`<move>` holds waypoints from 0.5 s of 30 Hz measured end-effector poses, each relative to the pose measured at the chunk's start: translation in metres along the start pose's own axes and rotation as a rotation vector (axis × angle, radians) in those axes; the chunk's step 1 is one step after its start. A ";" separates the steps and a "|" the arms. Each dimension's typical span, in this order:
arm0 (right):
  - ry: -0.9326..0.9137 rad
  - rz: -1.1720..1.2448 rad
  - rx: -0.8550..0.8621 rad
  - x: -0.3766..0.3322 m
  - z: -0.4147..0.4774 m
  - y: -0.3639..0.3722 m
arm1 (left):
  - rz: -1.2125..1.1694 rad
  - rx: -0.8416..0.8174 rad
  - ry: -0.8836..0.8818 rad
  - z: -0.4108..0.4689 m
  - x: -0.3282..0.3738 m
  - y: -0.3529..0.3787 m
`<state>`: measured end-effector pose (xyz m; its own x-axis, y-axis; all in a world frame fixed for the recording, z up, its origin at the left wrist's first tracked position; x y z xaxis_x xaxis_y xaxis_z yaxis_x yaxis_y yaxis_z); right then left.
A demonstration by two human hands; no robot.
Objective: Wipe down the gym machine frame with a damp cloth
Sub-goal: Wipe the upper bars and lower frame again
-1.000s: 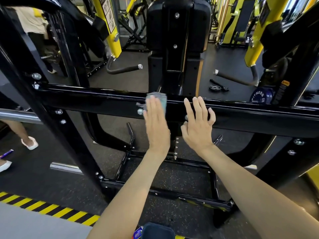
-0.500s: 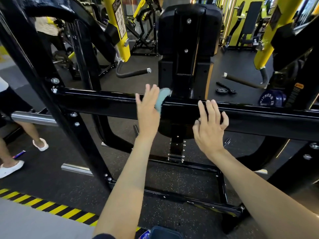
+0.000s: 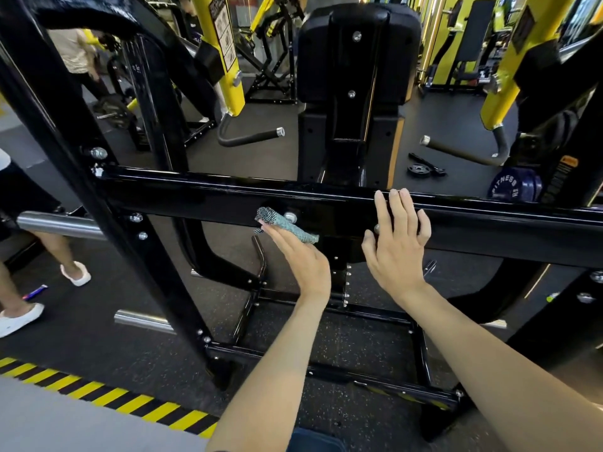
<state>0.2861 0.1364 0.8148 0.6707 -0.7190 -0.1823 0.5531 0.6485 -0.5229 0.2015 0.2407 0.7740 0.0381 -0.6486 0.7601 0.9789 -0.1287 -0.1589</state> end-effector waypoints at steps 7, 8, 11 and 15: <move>-0.027 -0.043 -0.006 0.005 0.000 -0.006 | 0.091 -0.130 0.265 -0.035 0.036 0.035; -0.044 -0.039 0.000 0.007 0.001 -0.006 | 0.178 -0.133 0.362 -0.033 0.036 0.036; -0.105 -0.049 0.012 0.016 0.004 -0.007 | 0.363 -0.037 0.494 -0.017 0.032 0.017; -0.088 -0.027 0.009 0.014 0.005 -0.008 | 0.310 -0.069 0.645 0.032 0.024 -0.027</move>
<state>0.2938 0.1224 0.8202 0.6960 -0.7119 -0.0938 0.5760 0.6315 -0.5190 0.1828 0.2528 0.8170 0.1648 -0.9743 0.1537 0.9266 0.0995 -0.3627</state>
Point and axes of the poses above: each hand's wrist, its own z-axis towards the middle knuckle, its own y-axis out of the palm, x = y × z, the point moved 1 cm from there along z, towards the middle knuckle, and after that the axes turned 15 degrees about y, right-handed, at the moved point
